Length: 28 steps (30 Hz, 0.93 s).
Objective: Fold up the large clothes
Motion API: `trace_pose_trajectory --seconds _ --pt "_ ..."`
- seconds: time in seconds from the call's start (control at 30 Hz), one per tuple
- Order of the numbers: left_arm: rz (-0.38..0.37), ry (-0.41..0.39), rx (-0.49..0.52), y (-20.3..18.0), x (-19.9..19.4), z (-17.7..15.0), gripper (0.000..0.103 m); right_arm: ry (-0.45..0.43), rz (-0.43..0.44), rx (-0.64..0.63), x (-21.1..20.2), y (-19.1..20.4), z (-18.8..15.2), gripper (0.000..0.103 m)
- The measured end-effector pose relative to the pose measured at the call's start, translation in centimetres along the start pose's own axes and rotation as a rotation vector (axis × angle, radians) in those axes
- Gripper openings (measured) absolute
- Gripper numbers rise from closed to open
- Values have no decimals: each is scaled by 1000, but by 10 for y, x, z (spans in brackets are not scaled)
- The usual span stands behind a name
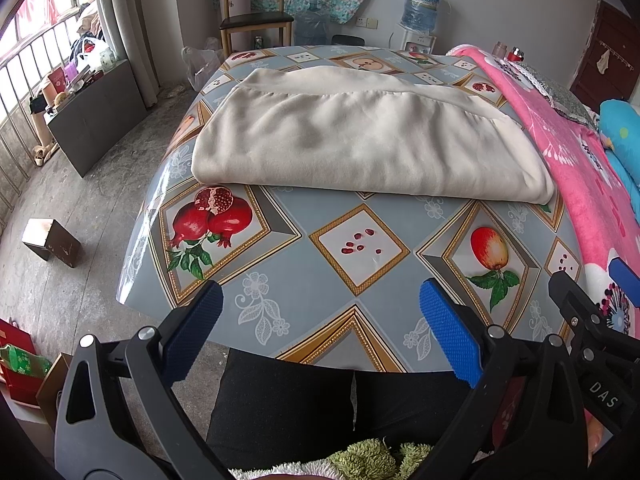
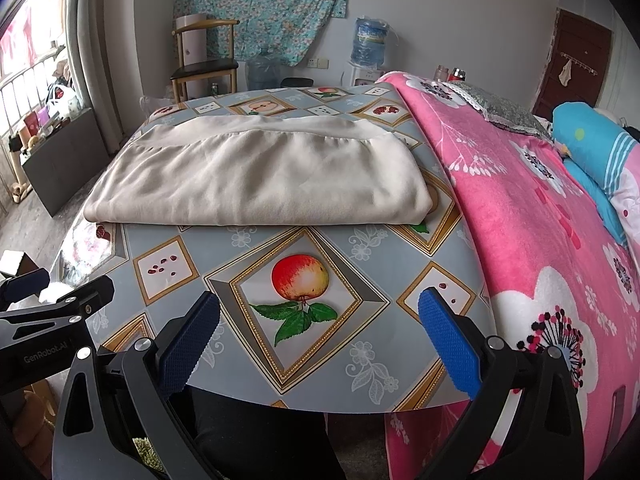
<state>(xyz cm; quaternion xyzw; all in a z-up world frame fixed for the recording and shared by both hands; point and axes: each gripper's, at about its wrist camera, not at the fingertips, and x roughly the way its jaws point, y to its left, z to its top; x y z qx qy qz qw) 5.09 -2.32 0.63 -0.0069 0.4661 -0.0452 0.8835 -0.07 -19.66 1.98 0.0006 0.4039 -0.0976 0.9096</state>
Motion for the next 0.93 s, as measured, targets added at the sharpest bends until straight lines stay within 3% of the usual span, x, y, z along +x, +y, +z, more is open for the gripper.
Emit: trace_pose_trajectory --seconds 0.93 --pt "0 1 -3 1 -1 0 95 -6 1 -12 -1 3 2 97"
